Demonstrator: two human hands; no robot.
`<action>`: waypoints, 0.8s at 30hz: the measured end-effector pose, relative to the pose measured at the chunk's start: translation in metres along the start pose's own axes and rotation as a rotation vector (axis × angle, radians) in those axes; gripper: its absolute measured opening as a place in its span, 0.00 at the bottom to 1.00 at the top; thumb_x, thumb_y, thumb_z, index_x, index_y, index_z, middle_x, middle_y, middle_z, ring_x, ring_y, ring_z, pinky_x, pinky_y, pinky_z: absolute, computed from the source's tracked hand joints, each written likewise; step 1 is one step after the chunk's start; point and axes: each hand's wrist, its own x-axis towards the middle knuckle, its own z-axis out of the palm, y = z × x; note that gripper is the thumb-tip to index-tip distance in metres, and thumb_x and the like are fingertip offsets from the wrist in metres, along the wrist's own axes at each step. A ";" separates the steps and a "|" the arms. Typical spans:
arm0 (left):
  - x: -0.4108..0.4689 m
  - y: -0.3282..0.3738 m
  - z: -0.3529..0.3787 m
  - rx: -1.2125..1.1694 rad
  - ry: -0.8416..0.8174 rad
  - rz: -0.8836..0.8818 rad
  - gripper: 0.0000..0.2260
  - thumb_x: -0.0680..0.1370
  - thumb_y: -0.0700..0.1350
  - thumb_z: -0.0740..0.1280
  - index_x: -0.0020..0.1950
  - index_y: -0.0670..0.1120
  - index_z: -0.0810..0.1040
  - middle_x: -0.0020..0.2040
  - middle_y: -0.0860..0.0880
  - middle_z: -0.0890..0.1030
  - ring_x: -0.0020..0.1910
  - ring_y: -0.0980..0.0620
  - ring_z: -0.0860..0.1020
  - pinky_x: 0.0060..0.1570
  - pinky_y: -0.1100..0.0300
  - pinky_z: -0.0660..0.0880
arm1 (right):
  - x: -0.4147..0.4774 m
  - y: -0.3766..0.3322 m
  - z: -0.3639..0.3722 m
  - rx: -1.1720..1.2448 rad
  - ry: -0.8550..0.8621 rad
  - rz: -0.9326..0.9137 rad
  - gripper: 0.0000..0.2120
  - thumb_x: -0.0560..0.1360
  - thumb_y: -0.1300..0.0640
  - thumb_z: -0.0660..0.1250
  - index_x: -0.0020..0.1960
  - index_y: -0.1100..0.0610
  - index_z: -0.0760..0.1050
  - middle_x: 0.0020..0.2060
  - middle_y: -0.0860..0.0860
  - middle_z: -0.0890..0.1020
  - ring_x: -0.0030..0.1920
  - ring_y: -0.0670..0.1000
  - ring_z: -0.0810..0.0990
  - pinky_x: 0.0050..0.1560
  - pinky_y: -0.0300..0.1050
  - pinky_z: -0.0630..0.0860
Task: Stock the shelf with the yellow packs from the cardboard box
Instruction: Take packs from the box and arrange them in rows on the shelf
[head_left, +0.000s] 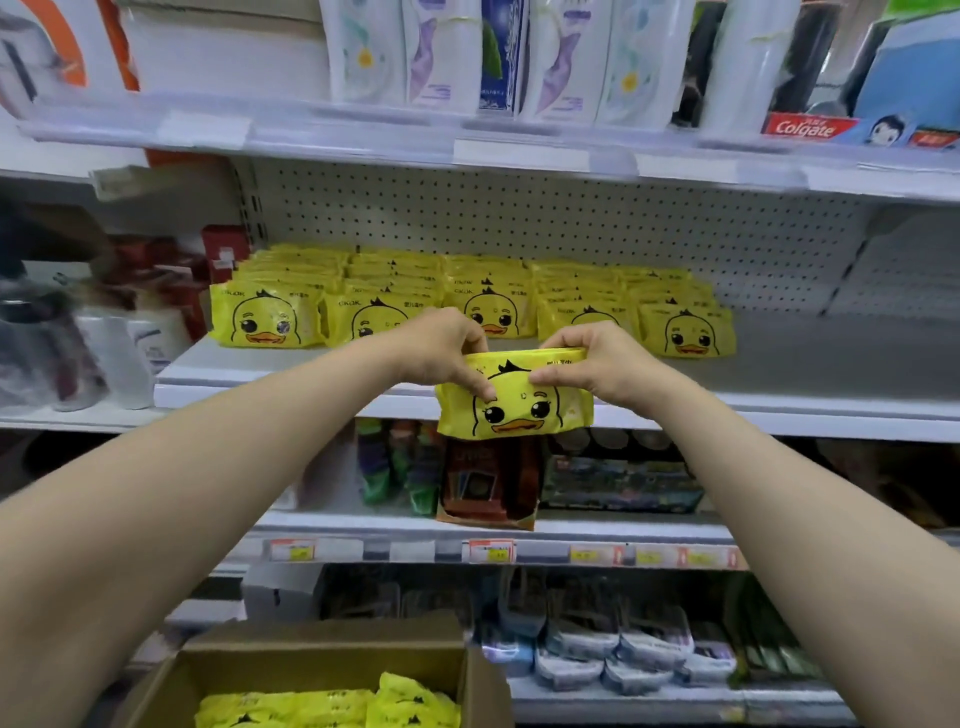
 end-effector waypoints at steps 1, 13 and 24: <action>0.011 -0.004 -0.005 0.030 0.022 -0.002 0.17 0.64 0.54 0.80 0.43 0.48 0.79 0.39 0.52 0.79 0.39 0.54 0.73 0.36 0.59 0.68 | 0.011 -0.001 -0.002 -0.029 -0.002 -0.002 0.13 0.66 0.53 0.81 0.48 0.54 0.83 0.42 0.48 0.84 0.43 0.46 0.81 0.47 0.42 0.76; 0.139 -0.067 -0.039 0.179 0.062 -0.015 0.24 0.67 0.58 0.77 0.58 0.49 0.78 0.55 0.52 0.78 0.53 0.50 0.76 0.55 0.53 0.76 | 0.154 0.011 -0.013 -0.663 0.093 0.032 0.28 0.64 0.43 0.80 0.61 0.41 0.74 0.56 0.49 0.71 0.57 0.53 0.75 0.60 0.49 0.75; 0.189 -0.106 -0.028 0.231 0.120 -0.070 0.23 0.62 0.59 0.79 0.52 0.54 0.76 0.50 0.49 0.70 0.52 0.48 0.71 0.45 0.57 0.69 | 0.206 0.040 0.005 -0.709 0.145 0.057 0.33 0.61 0.40 0.81 0.62 0.44 0.74 0.55 0.52 0.72 0.56 0.54 0.75 0.60 0.48 0.75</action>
